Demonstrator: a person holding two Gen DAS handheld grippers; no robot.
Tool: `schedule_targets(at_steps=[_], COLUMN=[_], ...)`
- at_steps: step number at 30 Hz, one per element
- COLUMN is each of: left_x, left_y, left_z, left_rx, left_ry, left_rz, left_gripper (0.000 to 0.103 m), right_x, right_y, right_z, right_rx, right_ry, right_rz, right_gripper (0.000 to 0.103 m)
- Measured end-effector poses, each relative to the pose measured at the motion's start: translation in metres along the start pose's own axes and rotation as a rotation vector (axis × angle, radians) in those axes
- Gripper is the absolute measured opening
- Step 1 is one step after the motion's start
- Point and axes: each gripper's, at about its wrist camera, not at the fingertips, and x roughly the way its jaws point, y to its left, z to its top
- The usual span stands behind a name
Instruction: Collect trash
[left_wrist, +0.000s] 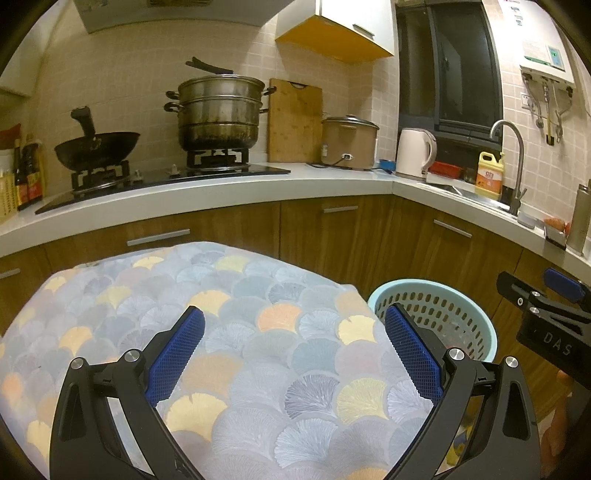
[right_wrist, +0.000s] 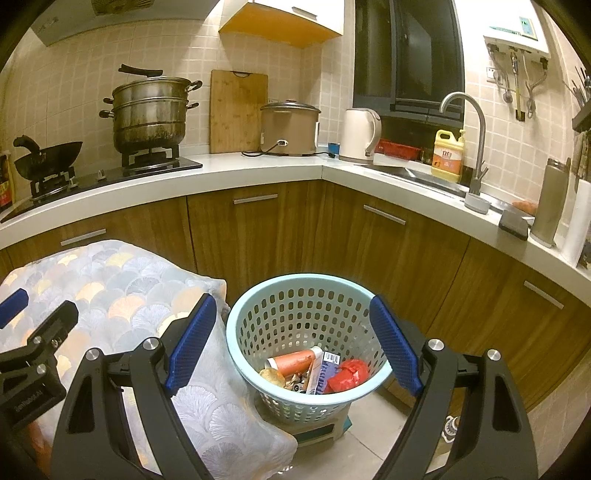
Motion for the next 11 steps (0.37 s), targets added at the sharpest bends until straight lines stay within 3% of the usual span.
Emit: schedule_targets(at_steps=[11], left_x=[-0.0004], left_y=[-0.0043], left_z=[0.0013], left_rx=[0.003], left_ry=[0.01], left_rz=[-0.003], left_gripper=[0.095], right_x=[0.0001], right_y=[0.0005], right_z=[0.0], right_rx=[-0.001], right_ry=[0.001], right_rz=[0.001], right_gripper=[0.081])
